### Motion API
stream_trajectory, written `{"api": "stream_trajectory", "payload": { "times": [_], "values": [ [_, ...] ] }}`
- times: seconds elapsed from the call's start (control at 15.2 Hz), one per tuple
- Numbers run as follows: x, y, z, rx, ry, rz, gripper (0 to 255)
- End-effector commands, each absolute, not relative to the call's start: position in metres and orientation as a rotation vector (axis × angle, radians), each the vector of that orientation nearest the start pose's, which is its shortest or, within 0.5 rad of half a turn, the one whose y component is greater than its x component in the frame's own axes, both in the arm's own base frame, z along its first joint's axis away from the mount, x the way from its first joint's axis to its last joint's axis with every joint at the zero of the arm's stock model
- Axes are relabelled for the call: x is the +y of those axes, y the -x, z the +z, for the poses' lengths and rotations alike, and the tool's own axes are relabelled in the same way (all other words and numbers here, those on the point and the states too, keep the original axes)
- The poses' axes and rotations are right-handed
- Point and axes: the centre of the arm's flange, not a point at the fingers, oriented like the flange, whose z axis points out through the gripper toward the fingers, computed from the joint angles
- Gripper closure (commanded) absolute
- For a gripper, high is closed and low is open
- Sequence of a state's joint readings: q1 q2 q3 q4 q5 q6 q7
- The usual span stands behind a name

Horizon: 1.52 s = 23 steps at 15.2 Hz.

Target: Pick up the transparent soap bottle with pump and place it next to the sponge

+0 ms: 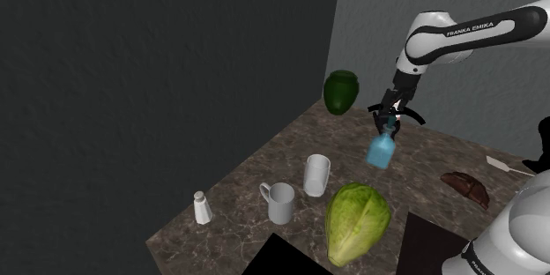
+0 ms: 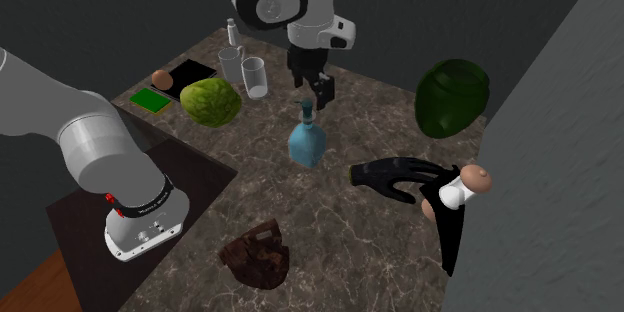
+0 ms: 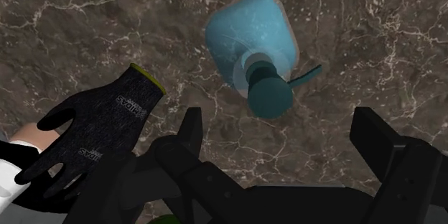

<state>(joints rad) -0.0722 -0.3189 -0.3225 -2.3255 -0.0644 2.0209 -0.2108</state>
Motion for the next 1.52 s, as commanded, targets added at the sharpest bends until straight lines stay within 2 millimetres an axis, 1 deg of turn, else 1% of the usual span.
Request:
{"api": "stream_trajectory", "payload": {
  "times": [0.0,0.26,0.33,0.86,0.92,1.45],
  "values": [
    [-0.185,-0.418,0.447,0.217,3.094,-0.018,0],
    [-0.184,-0.418,0.426,0.217,3.094,-0.018,0],
    [-0.184,-0.418,0.417,0.217,3.094,-0.018,0],
    [-0.184,-0.418,0.417,0.217,3.094,-0.018,0],
    [-0.184,-0.418,0.417,0.217,3.094,-0.018,255],
    [-0.184,-0.418,0.417,0.217,3.094,-0.018,255]
  ]
}}
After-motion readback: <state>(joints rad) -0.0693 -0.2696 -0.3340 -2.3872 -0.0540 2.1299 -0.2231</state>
